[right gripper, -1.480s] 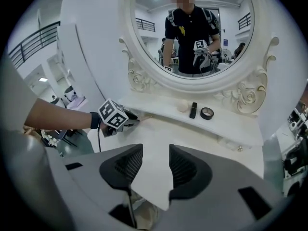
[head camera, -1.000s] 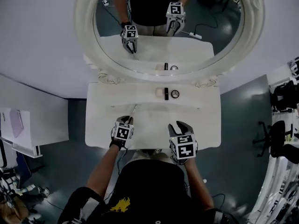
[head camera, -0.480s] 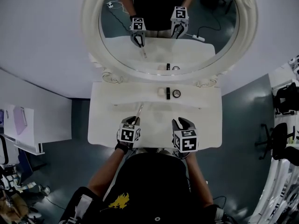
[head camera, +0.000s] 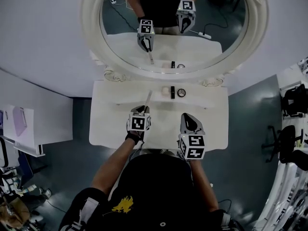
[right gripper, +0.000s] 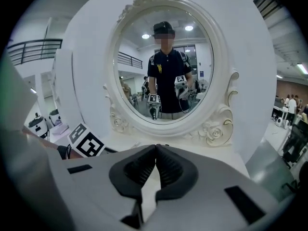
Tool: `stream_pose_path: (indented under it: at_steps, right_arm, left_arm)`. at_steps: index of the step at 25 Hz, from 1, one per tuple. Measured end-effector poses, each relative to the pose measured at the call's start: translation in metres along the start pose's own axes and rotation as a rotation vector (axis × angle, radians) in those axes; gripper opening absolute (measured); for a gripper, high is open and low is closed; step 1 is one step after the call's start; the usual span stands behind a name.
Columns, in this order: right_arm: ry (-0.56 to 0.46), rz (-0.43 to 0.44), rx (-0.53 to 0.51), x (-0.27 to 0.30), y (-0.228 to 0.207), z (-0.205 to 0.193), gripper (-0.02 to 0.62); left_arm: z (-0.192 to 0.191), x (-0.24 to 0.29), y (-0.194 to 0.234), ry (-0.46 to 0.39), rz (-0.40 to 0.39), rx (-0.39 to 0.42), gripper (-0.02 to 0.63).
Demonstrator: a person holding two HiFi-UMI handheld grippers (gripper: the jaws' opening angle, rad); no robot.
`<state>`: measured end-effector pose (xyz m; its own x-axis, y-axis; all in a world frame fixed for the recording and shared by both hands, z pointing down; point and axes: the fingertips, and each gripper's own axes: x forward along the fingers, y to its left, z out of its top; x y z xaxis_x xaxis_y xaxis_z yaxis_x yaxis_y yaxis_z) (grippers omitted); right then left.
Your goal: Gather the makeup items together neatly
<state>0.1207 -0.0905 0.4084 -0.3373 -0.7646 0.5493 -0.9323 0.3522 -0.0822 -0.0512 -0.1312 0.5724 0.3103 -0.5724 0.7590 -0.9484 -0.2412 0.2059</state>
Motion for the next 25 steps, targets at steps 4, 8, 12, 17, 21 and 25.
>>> stream_pose_path:
  at_steps: [4,8,12,17,21,25]
  right_arm:
    - [-0.006,0.016,0.008,-0.001,0.002,-0.002,0.012]
    - [-0.007,0.016,0.021,-0.003,0.003,-0.005,0.012]
    - [-0.002,0.007,0.029,-0.006,-0.001,-0.01,0.012]
    - [-0.036,0.008,0.116,-0.014,-0.01,-0.007,0.012]
    - [-0.06,-0.005,0.123,-0.017,-0.016,0.0,0.012]
    - [-0.067,-0.006,0.12,-0.019,-0.018,0.001,0.012]
  left_arm:
    - [0.011,0.018,-0.009,-0.01,0.009,-0.011,0.074]
    - [0.022,0.036,-0.015,-0.007,0.004,-0.029,0.075]
    - [0.041,0.045,-0.018,-0.001,0.005,-0.059,0.075]
    - [0.05,0.058,-0.025,0.012,0.003,-0.113,0.075]
    - [0.051,0.062,-0.03,0.01,-0.004,-0.148,0.077]
    - [0.05,0.063,-0.034,0.008,-0.004,-0.149,0.078]
